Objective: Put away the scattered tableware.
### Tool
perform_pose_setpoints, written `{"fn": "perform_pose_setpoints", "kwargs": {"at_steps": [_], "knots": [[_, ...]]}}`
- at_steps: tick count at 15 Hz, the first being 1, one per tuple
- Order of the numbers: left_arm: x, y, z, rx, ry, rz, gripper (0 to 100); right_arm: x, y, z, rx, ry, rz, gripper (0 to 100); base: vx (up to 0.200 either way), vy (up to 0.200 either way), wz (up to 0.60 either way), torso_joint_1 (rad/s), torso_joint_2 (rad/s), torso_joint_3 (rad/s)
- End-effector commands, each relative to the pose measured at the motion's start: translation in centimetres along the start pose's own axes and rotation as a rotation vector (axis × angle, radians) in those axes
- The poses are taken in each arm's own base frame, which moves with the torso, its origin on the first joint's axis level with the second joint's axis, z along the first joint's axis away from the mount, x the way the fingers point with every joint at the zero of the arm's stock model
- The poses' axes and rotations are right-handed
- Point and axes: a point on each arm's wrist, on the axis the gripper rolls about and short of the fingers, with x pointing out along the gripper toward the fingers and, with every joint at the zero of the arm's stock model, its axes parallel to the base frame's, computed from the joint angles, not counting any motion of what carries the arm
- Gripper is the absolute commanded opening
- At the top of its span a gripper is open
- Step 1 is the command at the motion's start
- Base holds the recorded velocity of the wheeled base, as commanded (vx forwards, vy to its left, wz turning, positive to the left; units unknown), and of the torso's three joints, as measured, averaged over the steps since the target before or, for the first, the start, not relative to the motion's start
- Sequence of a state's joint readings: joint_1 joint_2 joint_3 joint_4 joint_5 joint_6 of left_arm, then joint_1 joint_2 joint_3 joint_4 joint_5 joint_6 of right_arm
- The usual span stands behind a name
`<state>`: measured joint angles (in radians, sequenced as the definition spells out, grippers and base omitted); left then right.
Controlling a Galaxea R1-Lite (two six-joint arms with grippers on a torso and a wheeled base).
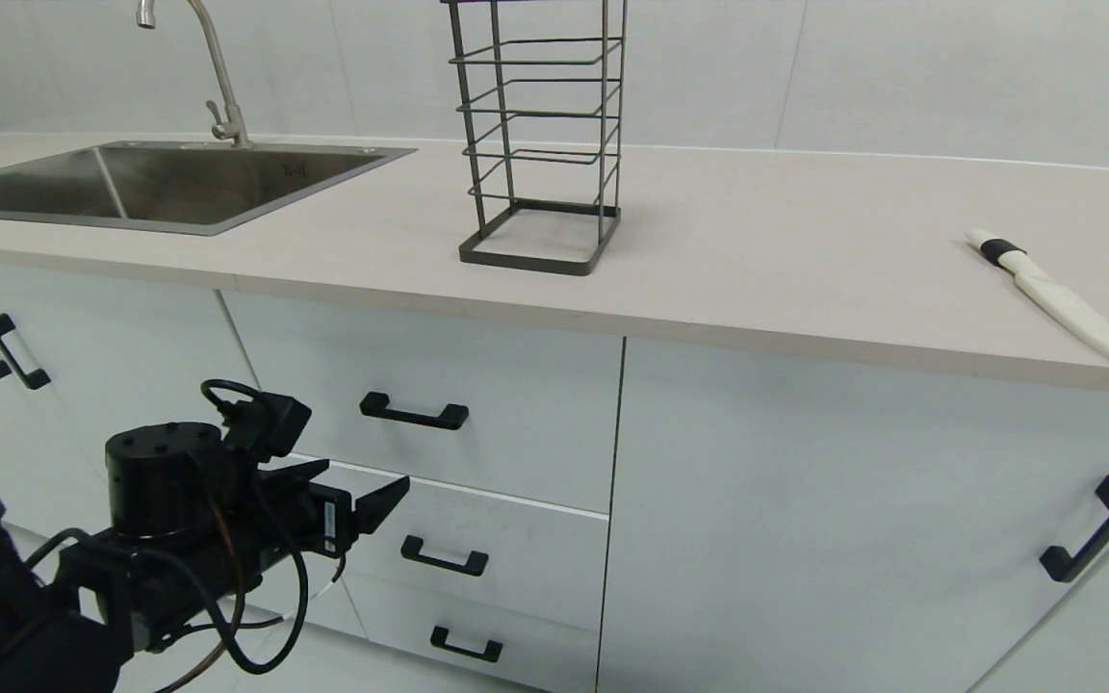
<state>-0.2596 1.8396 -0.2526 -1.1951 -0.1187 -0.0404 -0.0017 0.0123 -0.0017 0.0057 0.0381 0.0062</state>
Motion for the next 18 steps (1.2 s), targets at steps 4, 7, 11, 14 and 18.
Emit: {"fn": "perform_pose_setpoints", "kwargs": {"at_steps": [4, 7, 11, 14, 18], "knots": [[-6.0, -0.7, 4.0, 0.029, -0.257, -0.003, 100, 0.0, 0.0, 0.0, 0.000, 0.002, 0.000, 100, 0.000, 0.000, 0.00, 0.000, 0.00, 0.000], [-9.2, -0.1, 5.8, 0.037, -0.399, 0.046, 100, 0.0, 0.0, 0.0, 0.000, 0.002, 0.000, 100, 0.000, 0.000, 0.00, 0.000, 0.00, 0.000], [-12.9, 0.7, 5.9, 0.069, -0.509, 0.140, 100, 0.0, 0.0, 0.0, 0.002, 0.002, 0.000, 100, 0.000, 0.000, 0.00, 0.000, 0.00, 0.000], [-15.5, 0.1, 6.1, 0.109, -0.601, 0.126, 100, 0.0, 0.0, 0.0, 0.000, 0.002, 0.000, 100, 0.000, 0.000, 0.00, 0.000, 0.00, 0.000], [-19.6, -1.3, 2.1, 0.116, -0.629, 0.115, 100, 0.0, 0.0, 0.0, 0.000, 0.002, 0.000, 100, 0.000, 0.000, 0.00, 0.000, 0.00, 0.000]]}}
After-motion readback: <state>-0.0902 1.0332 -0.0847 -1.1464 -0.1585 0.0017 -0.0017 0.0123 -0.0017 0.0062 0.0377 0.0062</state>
